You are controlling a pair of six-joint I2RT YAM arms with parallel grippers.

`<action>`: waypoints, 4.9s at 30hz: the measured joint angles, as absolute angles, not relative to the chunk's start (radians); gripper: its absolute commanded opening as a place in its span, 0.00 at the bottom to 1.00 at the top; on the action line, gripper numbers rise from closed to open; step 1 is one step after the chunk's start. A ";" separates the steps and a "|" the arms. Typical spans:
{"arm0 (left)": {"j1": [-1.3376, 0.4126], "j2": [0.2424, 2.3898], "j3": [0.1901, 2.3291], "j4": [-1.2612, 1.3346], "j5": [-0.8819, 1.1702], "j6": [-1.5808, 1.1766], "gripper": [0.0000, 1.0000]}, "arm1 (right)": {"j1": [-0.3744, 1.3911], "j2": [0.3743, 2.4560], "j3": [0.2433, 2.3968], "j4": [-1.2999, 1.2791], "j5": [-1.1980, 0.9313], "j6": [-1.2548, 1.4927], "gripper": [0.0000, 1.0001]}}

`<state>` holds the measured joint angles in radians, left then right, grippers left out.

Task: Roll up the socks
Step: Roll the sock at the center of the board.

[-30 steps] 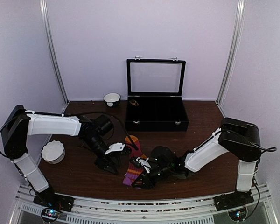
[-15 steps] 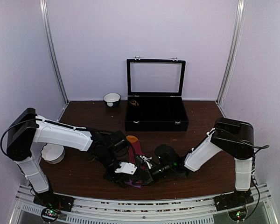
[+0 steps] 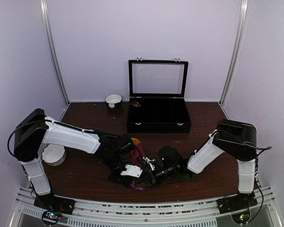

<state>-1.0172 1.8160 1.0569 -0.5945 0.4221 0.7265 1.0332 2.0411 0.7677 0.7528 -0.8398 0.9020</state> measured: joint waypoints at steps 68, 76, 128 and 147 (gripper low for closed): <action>-0.767 2.292 1.519 -1.192 0.907 0.579 0.00 | 1.308 1.835 0.847 0.281 -0.008 -0.225 0.37; -0.767 2.301 1.528 -1.218 0.911 0.617 0.00 | 1.284 1.861 0.848 0.277 -0.055 -0.216 0.00; -1.001 1.796 1.057 -0.561 0.487 0.794 0.54 | 1.026 1.952 0.774 0.501 -0.808 0.690 0.00; -1.018 1.906 1.164 -0.605 0.456 0.739 0.00 | 1.005 1.960 0.744 0.567 -0.838 0.721 0.21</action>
